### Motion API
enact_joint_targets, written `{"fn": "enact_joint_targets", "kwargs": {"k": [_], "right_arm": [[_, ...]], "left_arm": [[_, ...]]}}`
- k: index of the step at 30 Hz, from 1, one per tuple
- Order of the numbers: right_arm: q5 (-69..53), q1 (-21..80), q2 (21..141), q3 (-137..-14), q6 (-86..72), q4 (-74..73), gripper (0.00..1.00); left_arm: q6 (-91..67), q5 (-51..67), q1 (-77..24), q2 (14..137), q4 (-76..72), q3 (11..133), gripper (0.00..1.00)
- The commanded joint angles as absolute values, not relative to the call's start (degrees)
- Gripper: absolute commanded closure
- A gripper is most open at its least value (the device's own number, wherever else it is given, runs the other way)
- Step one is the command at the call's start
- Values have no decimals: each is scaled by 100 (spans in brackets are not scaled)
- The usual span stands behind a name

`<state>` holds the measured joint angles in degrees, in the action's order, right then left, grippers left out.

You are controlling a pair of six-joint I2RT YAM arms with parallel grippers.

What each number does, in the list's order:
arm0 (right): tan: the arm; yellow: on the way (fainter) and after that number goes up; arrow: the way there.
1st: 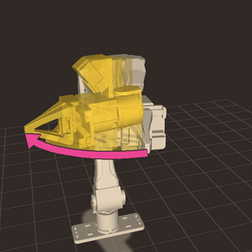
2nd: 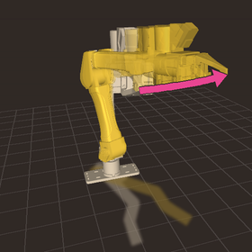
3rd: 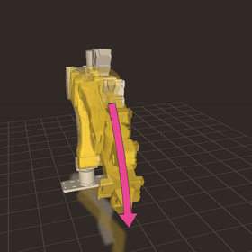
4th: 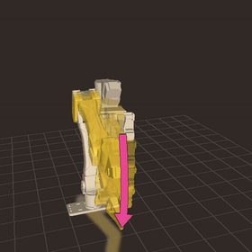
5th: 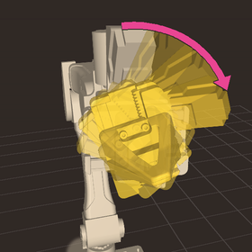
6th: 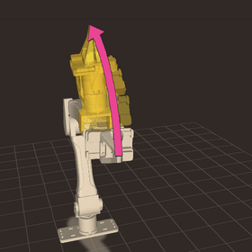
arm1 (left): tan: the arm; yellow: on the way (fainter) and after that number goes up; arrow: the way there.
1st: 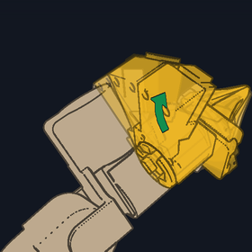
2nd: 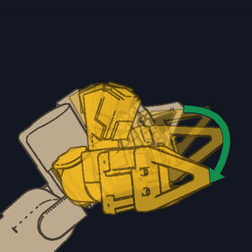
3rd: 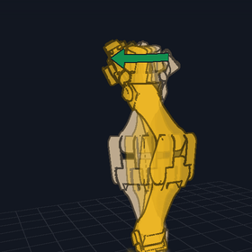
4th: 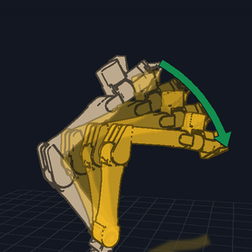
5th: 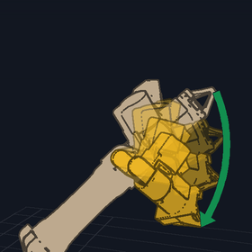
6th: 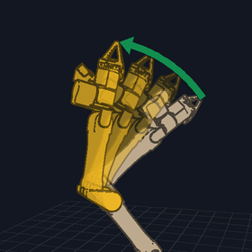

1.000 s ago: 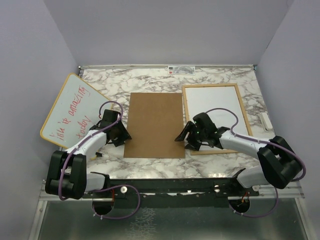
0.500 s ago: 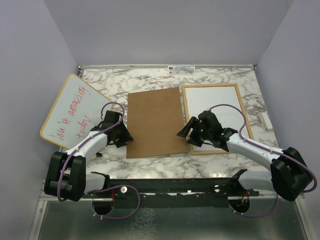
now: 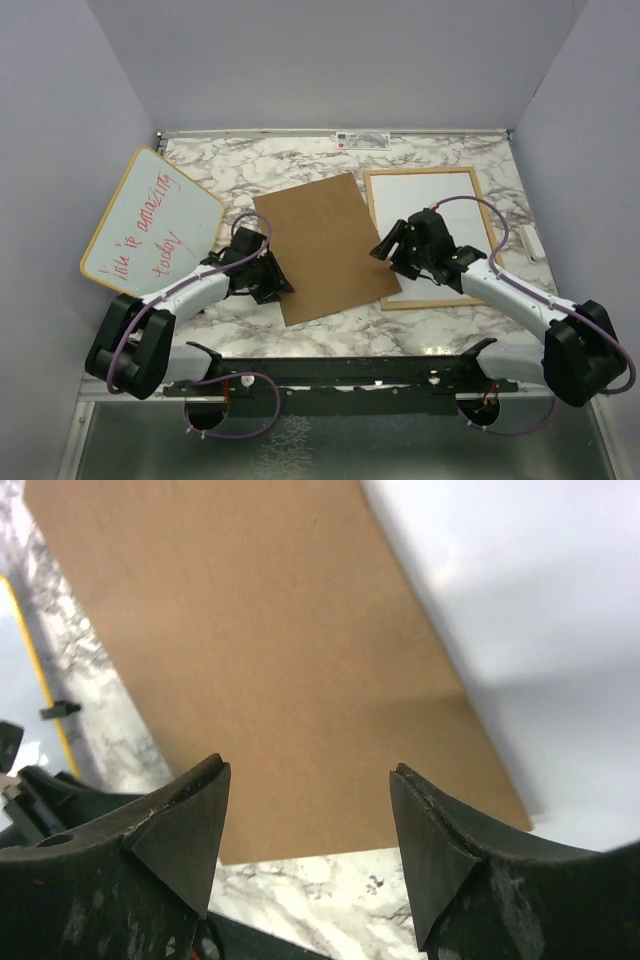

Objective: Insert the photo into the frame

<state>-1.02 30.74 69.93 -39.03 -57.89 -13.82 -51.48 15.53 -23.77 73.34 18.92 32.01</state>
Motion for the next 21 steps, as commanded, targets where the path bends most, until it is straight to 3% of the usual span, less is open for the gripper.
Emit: {"fn": "enact_joint_targets", "kwargs": {"k": [1,4,13,21], "right_arm": [[699,2889,7209,-4193,-5245,-2001,31],[728,2712,7301,-4270,-4832,-1882,31],[-1088,2015,8727,-4915,-3423,-1173,31],[-2211,1925,9108,-5102,-3173,-899,31]], "left_arm": [[-5147,1714,-2382,7554,1745,3191,54],[-5005,1502,-2382,7602,1889,3297,52],[-4639,1101,-2374,7912,2237,3582,47],[-4488,1150,-2373,8204,2233,3636,47]]}}
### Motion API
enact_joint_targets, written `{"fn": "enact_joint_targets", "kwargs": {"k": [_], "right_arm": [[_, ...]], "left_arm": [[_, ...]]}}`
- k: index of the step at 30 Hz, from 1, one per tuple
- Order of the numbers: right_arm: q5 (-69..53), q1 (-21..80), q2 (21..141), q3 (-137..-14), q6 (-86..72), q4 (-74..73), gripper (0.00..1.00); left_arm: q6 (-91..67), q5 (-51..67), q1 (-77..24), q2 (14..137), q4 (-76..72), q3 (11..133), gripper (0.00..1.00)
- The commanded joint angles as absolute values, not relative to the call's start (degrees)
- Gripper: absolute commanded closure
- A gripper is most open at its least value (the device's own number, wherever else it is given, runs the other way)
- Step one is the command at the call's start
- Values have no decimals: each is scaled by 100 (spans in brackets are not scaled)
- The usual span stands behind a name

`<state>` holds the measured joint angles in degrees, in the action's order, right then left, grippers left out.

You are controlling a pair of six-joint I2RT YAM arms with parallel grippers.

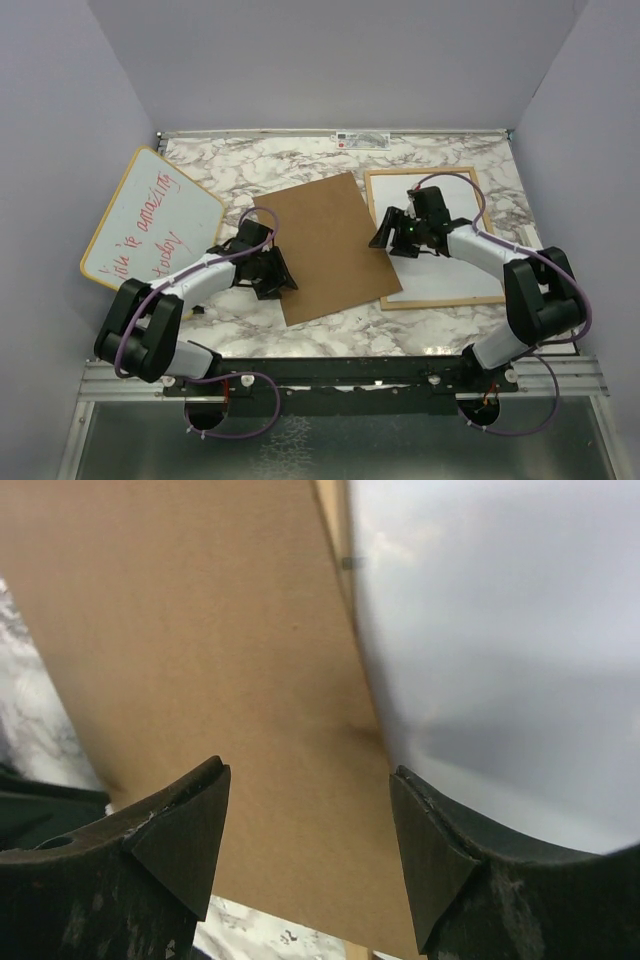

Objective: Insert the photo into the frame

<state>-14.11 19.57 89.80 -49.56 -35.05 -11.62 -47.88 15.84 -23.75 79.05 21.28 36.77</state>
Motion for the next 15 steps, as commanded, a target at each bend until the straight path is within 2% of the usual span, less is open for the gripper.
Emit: {"fn": "enact_joint_targets", "kwargs": {"k": [1,5,15], "right_arm": [[-2335,1919,9151,-5108,-3142,-881,31],[-2367,1916,9367,-5253,-3113,-1064,31],[-946,1907,9380,-5612,-3090,-1565,30]], "left_arm": [[-4464,1154,-2373,8236,2239,3646,47],[-4380,1161,-2373,8397,2240,3712,47],[-4324,1042,-2373,8619,2241,3754,47]]}}
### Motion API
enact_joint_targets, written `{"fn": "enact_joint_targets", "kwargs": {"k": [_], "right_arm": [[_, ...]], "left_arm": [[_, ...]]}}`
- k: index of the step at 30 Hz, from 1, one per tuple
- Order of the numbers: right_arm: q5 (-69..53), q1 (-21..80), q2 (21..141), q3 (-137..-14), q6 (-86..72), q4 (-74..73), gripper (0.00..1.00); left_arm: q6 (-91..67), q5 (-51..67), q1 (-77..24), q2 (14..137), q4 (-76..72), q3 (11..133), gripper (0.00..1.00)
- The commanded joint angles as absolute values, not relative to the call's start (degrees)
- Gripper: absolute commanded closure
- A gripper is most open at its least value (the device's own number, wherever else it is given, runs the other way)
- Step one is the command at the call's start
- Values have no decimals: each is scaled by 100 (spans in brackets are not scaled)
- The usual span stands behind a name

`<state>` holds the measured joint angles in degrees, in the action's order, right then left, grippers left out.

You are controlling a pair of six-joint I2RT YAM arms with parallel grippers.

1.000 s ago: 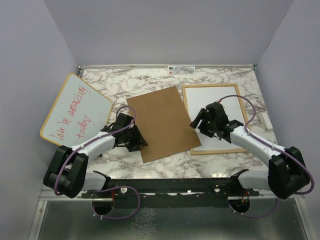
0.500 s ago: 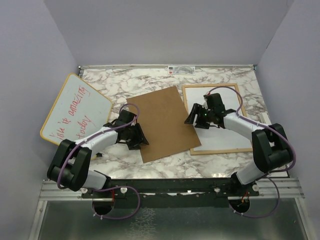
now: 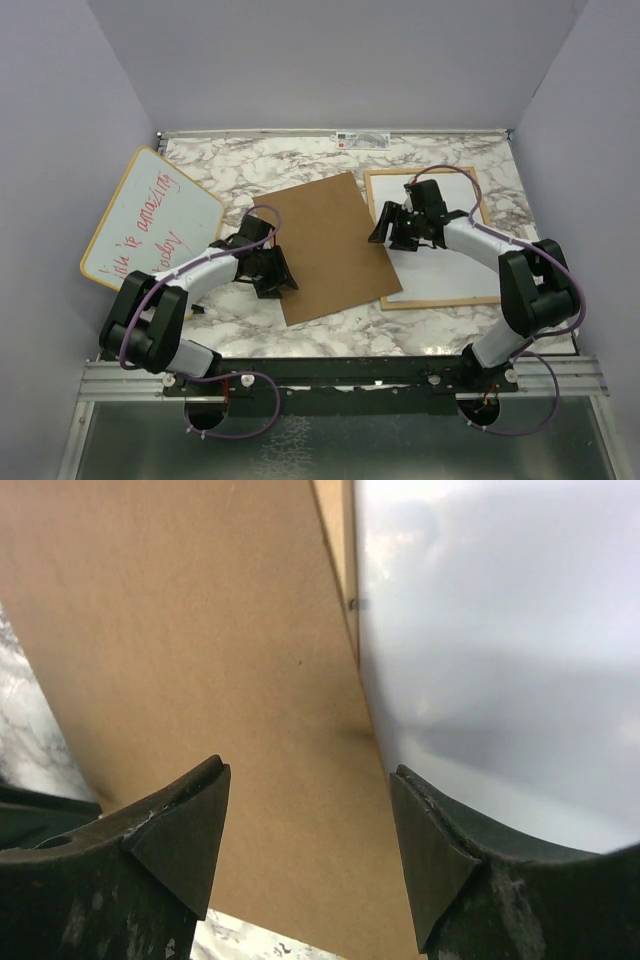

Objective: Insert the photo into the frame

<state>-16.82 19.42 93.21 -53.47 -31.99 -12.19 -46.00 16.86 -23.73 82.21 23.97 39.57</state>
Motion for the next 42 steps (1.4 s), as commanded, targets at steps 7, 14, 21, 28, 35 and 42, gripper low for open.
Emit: {"fn": "enact_joint_targets", "kwargs": {"k": [7,14,21,28,35,42], "right_arm": [[-1717,1907,9772,-5738,-2920,-1462,31],[-2150,1908,9782,-5703,-2815,-1437,32],[-3323,1903,9628,-5775,-2340,-1553,33],[-4317,1855,9088,-5670,-2429,-1324,39],[-5383,1858,8955,-5359,-2642,-705,51],[-6132,1855,9263,-5532,-2277,-928,51]], "left_arm": [[-4295,1044,-2373,8713,2230,3826,47],[-4306,1109,-2373,8749,2161,3825,47],[-4300,1218,-2373,8746,2092,3834,47],[-4231,1220,-2373,8801,2086,3989,48],[-4075,1133,-2349,8893,2157,4122,48],[-3897,1069,-2230,8950,2232,4163,48]]}}
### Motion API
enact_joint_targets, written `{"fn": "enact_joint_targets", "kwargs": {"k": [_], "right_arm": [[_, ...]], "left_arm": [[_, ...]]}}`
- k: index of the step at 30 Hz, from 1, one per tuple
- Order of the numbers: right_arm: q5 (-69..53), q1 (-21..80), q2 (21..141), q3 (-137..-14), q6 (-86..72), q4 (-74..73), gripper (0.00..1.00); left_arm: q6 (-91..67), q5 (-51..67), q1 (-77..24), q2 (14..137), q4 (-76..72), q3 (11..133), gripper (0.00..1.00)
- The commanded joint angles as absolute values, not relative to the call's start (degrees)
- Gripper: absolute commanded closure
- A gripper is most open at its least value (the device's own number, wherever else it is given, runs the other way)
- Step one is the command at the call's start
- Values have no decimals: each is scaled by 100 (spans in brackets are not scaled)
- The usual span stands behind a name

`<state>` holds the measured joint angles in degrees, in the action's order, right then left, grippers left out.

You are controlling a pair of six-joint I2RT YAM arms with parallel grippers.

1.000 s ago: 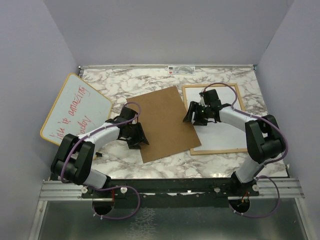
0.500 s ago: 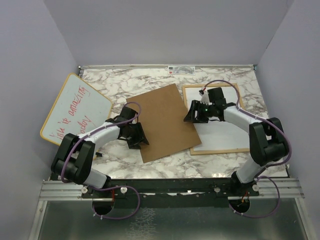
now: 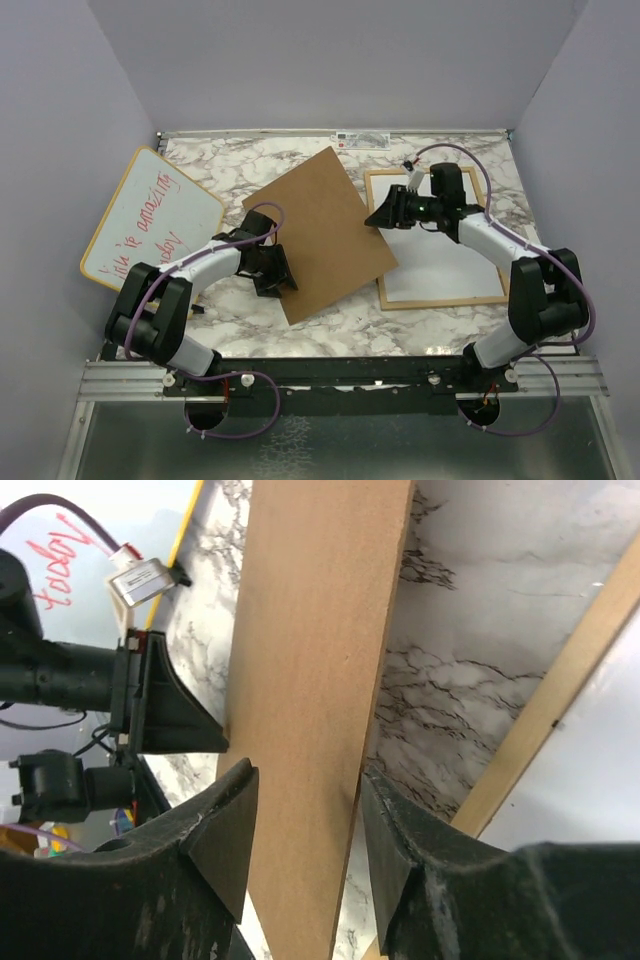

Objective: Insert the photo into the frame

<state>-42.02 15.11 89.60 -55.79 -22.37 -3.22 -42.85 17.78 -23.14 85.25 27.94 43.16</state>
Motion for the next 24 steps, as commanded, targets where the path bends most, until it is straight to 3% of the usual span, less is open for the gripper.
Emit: {"fn": "enact_joint_targets", "kwargs": {"k": [1,6,13,20,24], "right_arm": [[-6199,1859,9295,-5562,-2244,-985,48],[-6682,1875,9505,-5639,-2197,-1140,42],[-6844,1995,9647,-5580,-2366,-1129,46],[-6273,1998,9519,-5488,-2647,-722,63],[-5919,1995,9474,-5435,-3134,-315,89]], "left_arm": [[-3873,1056,-2220,8978,2249,4180,48],[-3785,1017,-2195,9165,2258,4272,48],[-3718,982,-2189,9334,2228,4448,48],[-3657,967,-2188,9452,2235,4557,49],[-3634,1001,-2158,9400,2257,4603,49]]}}
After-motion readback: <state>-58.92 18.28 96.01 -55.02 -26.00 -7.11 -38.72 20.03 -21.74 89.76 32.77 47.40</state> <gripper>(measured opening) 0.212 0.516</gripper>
